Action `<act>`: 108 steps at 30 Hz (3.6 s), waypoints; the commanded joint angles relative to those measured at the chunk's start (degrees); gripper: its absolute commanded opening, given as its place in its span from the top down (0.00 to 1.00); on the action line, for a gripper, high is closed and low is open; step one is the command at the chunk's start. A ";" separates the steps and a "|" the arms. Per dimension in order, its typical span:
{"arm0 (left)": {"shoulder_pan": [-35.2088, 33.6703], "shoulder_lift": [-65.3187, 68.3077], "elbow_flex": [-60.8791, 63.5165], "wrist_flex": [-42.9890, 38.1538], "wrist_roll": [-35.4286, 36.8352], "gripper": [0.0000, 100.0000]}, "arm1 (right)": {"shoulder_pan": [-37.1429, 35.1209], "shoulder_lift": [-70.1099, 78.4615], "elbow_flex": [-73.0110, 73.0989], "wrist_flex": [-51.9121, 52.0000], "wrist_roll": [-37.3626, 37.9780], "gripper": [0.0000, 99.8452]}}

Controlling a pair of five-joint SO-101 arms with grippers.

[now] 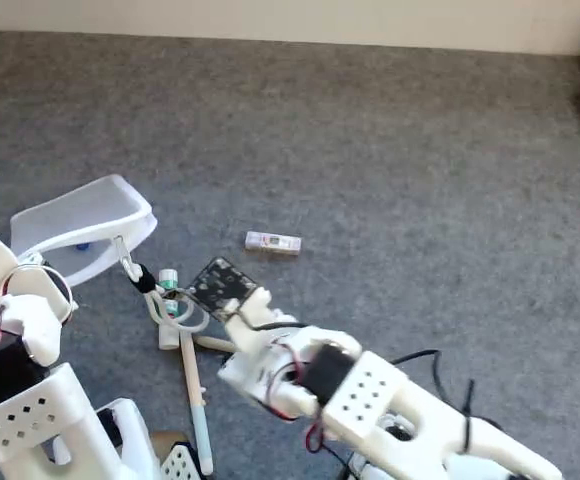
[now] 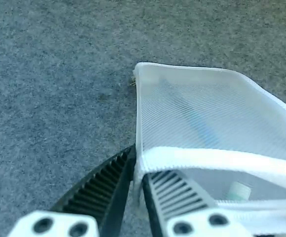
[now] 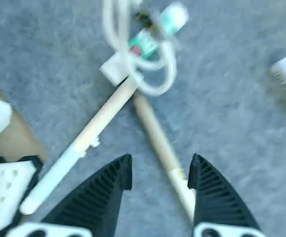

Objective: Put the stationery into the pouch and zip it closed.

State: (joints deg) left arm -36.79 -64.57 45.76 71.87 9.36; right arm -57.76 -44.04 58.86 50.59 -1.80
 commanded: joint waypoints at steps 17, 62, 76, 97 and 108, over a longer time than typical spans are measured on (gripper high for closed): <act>-0.66 0.31 -0.13 -1.67 0.44 0.99 | -8.31 17.71 -5.67 -20.88 -16.35 0.82; -0.66 0.22 0.04 -1.23 -1.05 0.99 | 5.41 33.01 -16.66 6.29 19.16 0.97; -0.66 0.22 0.04 -1.23 -1.05 0.99 | 1.01 33.54 -17.01 -4.53 7.65 0.83; -0.66 0.13 1.19 -1.58 -1.14 0.99 | 1.19 37.49 -17.10 0.04 7.82 0.99; 1.54 -0.13 0.75 -1.23 -1.14 0.99 | 1.10 16.31 -11.74 2.77 7.82 0.99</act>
State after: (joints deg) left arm -36.79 -64.66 47.69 71.52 8.57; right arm -56.09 -20.48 46.99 52.88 6.37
